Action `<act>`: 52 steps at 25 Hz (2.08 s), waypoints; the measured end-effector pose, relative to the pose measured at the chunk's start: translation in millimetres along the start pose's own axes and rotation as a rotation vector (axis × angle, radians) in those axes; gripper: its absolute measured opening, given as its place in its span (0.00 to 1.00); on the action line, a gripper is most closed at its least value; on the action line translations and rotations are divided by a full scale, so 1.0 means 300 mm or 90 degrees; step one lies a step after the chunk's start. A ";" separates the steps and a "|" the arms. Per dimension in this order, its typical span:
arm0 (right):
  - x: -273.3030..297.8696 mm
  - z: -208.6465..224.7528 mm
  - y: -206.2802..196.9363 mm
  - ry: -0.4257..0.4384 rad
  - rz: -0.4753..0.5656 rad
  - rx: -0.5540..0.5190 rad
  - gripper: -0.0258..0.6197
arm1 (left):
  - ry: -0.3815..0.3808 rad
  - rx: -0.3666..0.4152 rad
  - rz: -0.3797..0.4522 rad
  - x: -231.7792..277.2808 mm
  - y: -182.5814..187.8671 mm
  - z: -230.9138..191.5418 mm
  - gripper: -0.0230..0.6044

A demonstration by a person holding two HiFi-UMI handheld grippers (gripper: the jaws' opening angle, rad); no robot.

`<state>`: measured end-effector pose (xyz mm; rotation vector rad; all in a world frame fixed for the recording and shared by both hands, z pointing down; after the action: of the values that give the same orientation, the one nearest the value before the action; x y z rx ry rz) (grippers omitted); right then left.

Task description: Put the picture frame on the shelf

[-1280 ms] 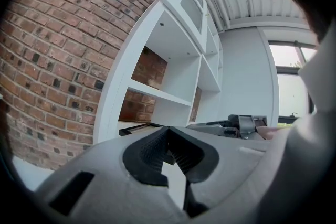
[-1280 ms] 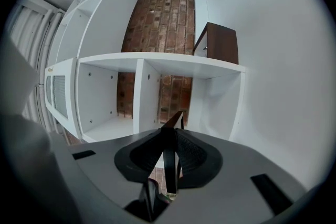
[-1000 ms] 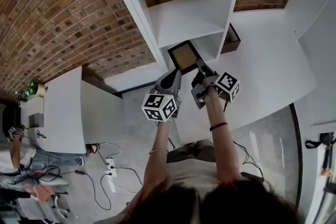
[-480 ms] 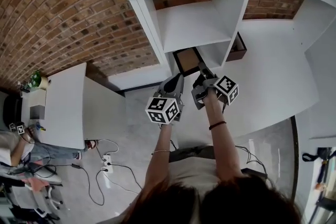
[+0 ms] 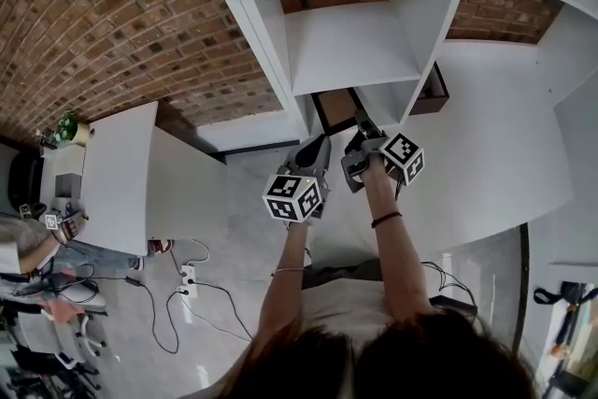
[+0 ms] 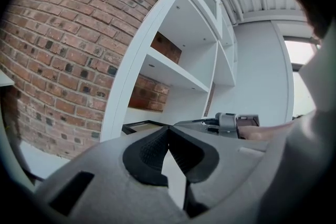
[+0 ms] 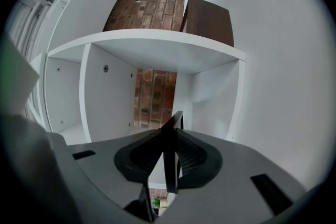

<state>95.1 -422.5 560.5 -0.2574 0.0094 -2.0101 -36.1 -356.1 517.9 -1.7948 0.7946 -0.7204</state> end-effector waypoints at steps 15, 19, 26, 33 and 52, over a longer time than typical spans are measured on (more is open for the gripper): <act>0.052 0.062 -0.008 -0.028 0.001 -0.021 0.16 | 0.018 -0.014 -0.022 0.013 -0.050 -0.038 0.05; 0.057 0.071 -0.008 -0.033 0.002 -0.022 0.15 | 0.019 -0.017 -0.023 0.016 -0.051 -0.042 0.05; 0.065 0.114 -0.016 -0.071 -0.003 -0.036 0.15 | 0.019 -0.023 -0.028 0.018 -0.063 -0.051 0.05; 0.066 0.141 -0.019 -0.100 -0.006 -0.036 0.16 | 0.022 -0.027 -0.031 0.012 -0.070 -0.056 0.05; 0.067 0.153 -0.010 -0.118 -0.011 -0.059 0.35 | 0.024 -0.027 -0.031 0.004 -0.065 -0.058 0.05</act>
<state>92.6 -434.2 609.4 -0.5041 -0.0164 -1.9982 -45.2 -361.2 541.8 -1.8494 0.7993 -0.7759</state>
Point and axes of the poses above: the fingertips, and each gripper's own axes: x forward along the fingers, z to its right, y out of its top, the point moved 4 cm from there along -x, backward along the fingers, and after that the axes turned 4 degrees about -y, right-handed, at the moved point
